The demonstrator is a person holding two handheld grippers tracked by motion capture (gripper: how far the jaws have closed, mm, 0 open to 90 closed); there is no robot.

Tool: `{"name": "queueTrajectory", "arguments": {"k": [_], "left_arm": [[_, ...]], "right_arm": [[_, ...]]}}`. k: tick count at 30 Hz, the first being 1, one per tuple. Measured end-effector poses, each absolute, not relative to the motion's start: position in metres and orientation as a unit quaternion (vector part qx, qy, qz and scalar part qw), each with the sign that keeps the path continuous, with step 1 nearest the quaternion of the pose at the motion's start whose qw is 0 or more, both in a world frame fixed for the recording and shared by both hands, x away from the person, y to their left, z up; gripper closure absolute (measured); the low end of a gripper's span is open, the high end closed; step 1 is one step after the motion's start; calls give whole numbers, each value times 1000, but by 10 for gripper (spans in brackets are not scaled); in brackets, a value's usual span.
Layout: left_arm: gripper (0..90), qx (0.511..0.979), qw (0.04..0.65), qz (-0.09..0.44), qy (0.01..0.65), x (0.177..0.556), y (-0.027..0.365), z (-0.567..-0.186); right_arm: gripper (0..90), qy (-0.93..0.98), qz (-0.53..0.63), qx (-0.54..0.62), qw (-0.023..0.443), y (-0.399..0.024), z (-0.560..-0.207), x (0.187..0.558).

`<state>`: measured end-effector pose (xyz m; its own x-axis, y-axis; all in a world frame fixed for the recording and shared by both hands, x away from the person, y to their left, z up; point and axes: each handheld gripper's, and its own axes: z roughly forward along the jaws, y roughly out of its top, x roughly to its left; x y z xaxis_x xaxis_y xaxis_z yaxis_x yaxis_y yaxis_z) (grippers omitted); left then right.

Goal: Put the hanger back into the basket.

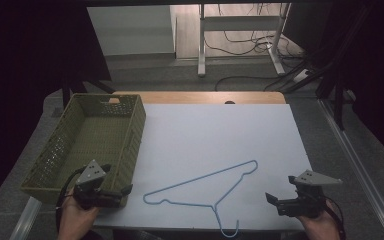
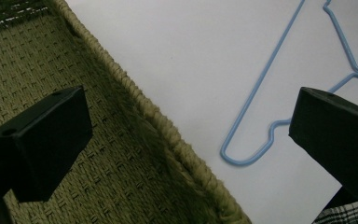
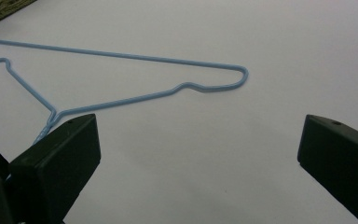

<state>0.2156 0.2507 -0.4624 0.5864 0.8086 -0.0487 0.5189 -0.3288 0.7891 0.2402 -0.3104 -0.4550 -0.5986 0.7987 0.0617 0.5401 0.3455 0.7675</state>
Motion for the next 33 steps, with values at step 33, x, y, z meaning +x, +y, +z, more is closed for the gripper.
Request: {"name": "queueTrajectory", "arguments": {"k": [33], "left_arm": [[23,802,438,144,379,222,228,-442]], "right_arm": [[2,796,391,428,174,-314,-452,241]]}}
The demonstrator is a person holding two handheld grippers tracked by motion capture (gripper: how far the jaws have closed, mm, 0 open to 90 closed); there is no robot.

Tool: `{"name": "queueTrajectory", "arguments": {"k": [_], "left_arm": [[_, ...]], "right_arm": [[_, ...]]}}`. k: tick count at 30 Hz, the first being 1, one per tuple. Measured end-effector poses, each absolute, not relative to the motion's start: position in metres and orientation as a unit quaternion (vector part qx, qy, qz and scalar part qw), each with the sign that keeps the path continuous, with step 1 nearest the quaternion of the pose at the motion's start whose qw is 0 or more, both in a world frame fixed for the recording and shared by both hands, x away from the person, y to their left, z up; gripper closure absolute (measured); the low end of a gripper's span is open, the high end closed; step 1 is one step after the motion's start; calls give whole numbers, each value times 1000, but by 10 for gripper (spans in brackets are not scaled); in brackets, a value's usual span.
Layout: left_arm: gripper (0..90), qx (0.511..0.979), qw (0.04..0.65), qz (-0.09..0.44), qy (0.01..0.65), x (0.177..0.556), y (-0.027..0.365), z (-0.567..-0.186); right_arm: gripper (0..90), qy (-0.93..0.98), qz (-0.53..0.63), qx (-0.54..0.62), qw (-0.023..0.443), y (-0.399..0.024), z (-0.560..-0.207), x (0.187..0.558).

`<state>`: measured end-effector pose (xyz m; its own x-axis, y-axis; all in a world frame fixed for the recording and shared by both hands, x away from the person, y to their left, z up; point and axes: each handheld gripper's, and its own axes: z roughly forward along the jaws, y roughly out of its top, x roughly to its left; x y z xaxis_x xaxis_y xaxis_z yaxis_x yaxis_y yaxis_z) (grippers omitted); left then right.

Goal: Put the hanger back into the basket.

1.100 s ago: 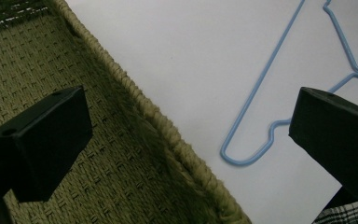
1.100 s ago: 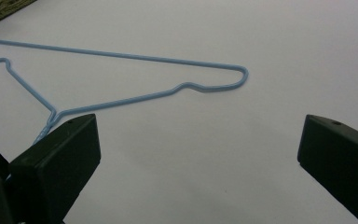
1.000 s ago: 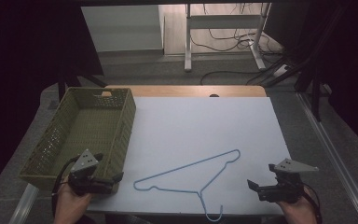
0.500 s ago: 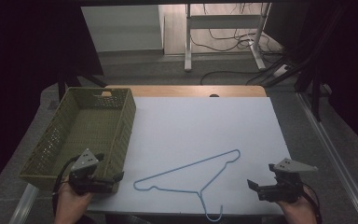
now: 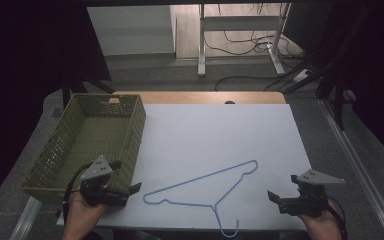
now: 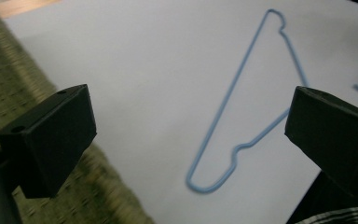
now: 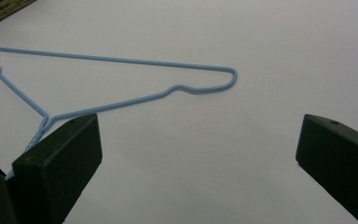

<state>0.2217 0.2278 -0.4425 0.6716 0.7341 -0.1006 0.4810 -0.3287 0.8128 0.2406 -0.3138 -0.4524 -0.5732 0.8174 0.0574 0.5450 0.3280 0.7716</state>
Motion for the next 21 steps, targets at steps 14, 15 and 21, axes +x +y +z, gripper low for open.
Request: {"name": "queueTrajectory", "arguments": {"k": [14,15,21], "left_arm": [[23,828,442,106,328,235,188,-437],[23,830,443,102,323,238,185,-438],[8,844,437,76,301,252,163,-443]], "right_arm": [[3,800,387,422,180,-309,-451,241],[3,800,387,422,180,-309,-451,241],[3,801,384,422,180,-308,-452,241]]}}
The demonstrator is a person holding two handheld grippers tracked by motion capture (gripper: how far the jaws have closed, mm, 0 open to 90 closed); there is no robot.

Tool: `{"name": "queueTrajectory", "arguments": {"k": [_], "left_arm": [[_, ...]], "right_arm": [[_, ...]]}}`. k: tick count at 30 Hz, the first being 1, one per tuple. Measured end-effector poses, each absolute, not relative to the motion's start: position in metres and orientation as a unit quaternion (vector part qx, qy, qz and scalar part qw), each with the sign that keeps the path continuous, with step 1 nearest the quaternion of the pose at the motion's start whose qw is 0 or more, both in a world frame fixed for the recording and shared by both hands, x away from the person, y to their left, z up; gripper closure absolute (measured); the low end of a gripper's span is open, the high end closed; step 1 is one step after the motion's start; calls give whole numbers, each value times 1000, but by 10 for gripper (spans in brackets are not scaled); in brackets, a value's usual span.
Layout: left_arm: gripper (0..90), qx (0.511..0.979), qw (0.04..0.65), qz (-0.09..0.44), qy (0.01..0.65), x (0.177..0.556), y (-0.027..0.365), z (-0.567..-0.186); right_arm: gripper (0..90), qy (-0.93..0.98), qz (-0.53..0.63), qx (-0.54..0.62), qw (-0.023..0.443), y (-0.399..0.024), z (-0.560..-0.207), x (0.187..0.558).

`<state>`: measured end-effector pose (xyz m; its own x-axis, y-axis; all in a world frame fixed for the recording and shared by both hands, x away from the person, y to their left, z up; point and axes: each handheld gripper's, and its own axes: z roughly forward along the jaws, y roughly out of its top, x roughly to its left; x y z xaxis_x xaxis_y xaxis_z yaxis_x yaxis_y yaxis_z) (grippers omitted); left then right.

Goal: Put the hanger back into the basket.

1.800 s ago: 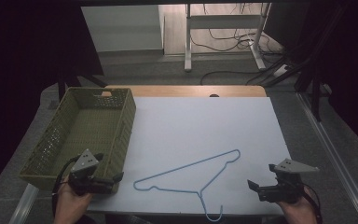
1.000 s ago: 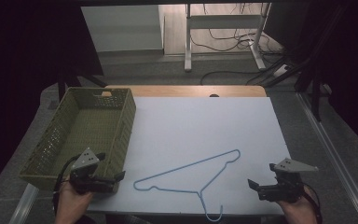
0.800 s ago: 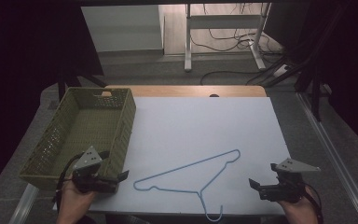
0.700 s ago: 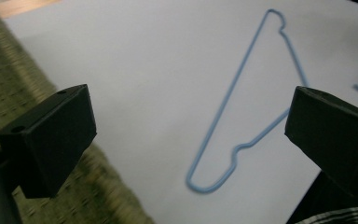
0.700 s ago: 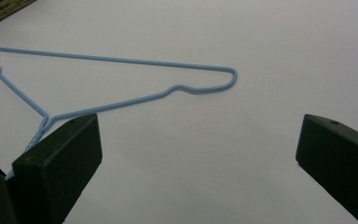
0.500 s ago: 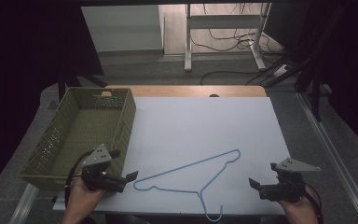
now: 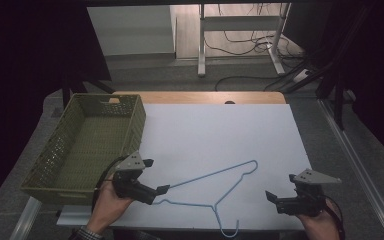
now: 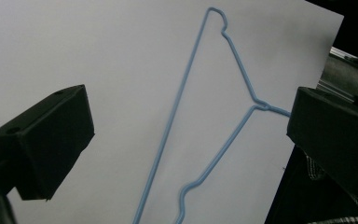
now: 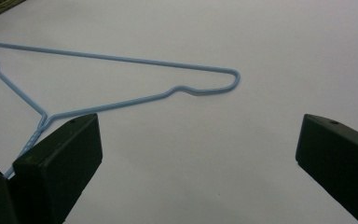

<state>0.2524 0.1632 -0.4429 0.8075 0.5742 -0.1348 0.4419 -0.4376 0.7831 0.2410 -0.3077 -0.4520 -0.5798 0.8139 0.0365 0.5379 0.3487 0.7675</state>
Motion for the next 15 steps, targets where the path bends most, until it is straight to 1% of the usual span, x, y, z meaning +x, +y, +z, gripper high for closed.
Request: {"name": "queueTrajectory", "arguments": {"k": [4,8,12,15], "left_arm": [[1,854,432,46,288,261,149,-449],[24,868,414,42,271,267,133,-457],[96,881,400,40,250,268,121,-462],[167,900,378,41,215,270,106,-467]], "right_arm": [[4,802,383,421,179,-307,-452,241],[5,804,381,420,178,-307,-453,242],[6,806,380,418,177,-305,-454,242],[7,808,378,416,176,-304,-455,242]]}}
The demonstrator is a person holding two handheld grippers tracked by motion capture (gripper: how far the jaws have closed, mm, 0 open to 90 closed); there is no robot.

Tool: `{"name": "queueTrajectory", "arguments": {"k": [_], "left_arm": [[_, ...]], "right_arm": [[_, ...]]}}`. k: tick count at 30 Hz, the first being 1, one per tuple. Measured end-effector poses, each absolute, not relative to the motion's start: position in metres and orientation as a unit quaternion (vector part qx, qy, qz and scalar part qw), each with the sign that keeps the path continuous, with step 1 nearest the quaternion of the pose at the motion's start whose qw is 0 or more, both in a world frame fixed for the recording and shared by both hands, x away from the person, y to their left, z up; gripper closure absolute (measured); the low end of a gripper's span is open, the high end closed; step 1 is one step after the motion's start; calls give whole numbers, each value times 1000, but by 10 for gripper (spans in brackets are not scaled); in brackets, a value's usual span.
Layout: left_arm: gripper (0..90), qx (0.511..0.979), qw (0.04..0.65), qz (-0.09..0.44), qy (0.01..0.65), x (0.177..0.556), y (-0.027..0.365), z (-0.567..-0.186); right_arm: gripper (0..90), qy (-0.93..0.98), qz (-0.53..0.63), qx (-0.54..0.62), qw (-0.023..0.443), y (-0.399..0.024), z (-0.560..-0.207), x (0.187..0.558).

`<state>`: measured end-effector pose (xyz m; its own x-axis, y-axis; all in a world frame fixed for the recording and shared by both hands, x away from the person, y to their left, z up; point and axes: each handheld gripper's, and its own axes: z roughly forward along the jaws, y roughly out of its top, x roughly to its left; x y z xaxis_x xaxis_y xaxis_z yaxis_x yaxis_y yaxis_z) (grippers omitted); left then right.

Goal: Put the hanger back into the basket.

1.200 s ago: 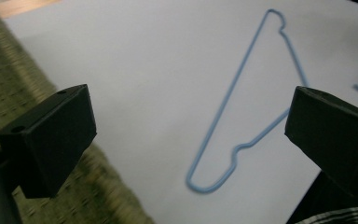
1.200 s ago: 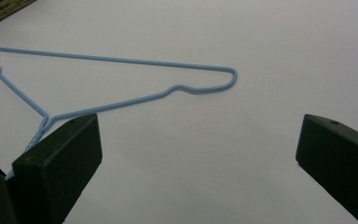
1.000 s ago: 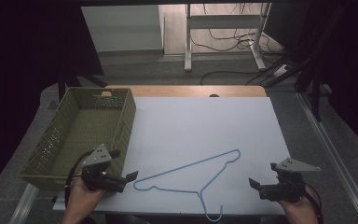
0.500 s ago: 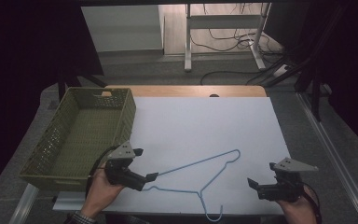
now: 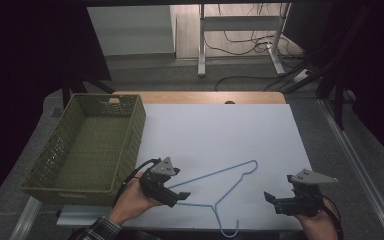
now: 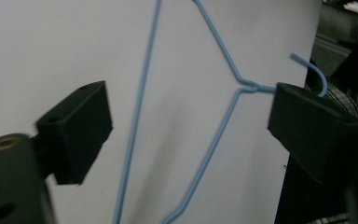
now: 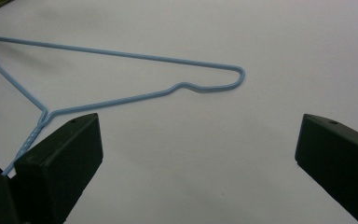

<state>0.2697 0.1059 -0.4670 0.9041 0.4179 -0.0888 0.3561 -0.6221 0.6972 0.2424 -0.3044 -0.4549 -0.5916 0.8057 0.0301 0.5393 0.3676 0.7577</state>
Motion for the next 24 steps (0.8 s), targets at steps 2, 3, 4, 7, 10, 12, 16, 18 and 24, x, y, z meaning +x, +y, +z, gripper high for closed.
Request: {"name": "queueTrajectory", "arguments": {"k": [2,3,4,7,10,12,16,18,24], "left_arm": [[233,906,370,33,201,273,97,-470],[260,908,371,27,195,274,93,-472],[287,911,367,24,186,275,89,-474],[379,919,358,17,165,277,79,-478],[526,922,356,-1,149,278,71,-486],[616,929,343,-8,140,279,66,-492],[725,937,329,-18,116,279,60,-502],[750,939,326,-19,110,278,56,-505],[808,945,313,-22,96,279,48,-517]], "right_arm": [[8,809,377,416,175,-303,-455,242],[8,809,377,415,175,-302,-455,242],[8,810,376,414,174,-301,-455,242],[8,813,375,411,172,-299,-456,242],[9,816,374,407,169,-296,-457,242],[9,817,373,406,169,-296,-457,242],[10,817,374,406,167,-295,-457,242],[11,818,373,405,167,-295,-458,243],[12,818,373,406,166,-295,-458,243]]}}
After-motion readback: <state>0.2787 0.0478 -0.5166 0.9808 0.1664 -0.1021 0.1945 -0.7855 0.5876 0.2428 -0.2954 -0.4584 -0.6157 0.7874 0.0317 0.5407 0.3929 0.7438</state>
